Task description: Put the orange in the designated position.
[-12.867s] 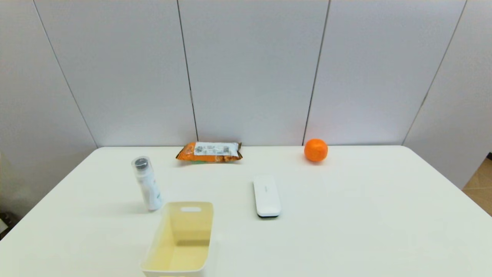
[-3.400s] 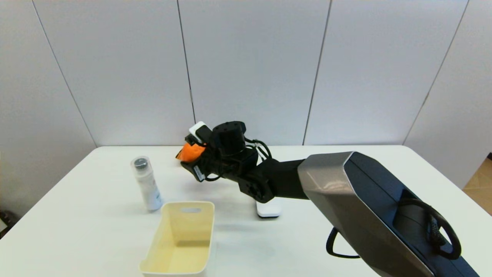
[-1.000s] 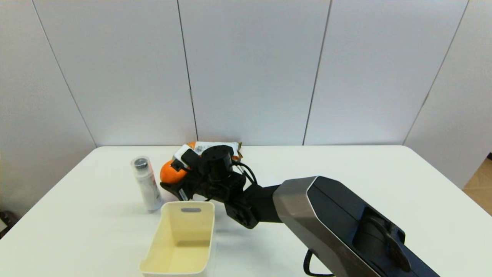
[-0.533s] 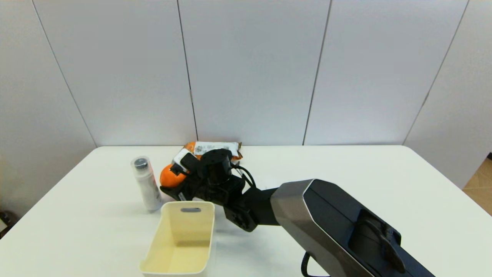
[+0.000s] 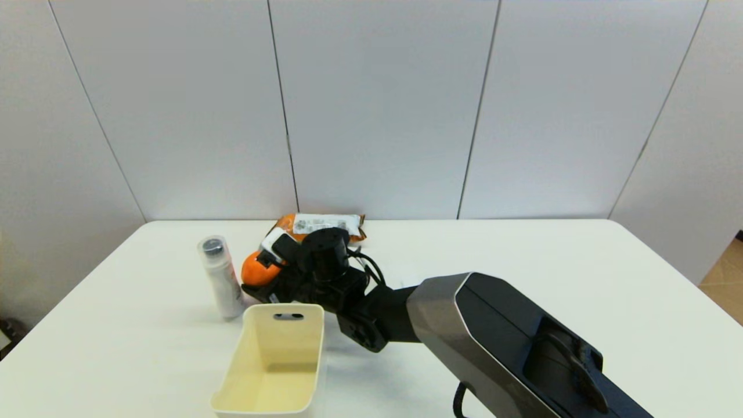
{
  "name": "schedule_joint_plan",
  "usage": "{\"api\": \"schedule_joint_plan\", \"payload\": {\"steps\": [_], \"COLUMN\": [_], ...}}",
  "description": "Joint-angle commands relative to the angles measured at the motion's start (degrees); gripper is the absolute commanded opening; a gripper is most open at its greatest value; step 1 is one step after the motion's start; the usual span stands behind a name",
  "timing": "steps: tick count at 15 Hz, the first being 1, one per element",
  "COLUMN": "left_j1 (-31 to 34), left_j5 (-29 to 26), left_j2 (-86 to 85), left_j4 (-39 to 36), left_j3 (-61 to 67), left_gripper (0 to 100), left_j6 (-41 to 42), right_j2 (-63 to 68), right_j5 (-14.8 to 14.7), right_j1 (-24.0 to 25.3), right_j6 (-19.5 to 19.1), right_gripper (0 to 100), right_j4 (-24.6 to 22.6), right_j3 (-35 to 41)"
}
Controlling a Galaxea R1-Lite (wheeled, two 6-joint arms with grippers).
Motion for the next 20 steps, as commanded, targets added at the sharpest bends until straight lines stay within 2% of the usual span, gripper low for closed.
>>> {"api": "schedule_joint_plan", "payload": {"steps": [1, 20], "left_j1": [0.01, 0.01], "left_j5": [0.02, 0.02], "left_j2": [0.00, 0.00], "left_j4": [0.01, 0.01], "left_j3": [0.01, 0.01], "left_gripper": [100, 100], "left_j6": [0.01, 0.01], "right_j2": [0.43, 0.51], "right_j5": [0.05, 0.13], "right_j1": [0.02, 0.02], "right_j6": [-0.08, 0.18], "right_gripper": [0, 0], "right_j4": [-0.26, -0.35], "right_j3": [0.00, -0.09]}}
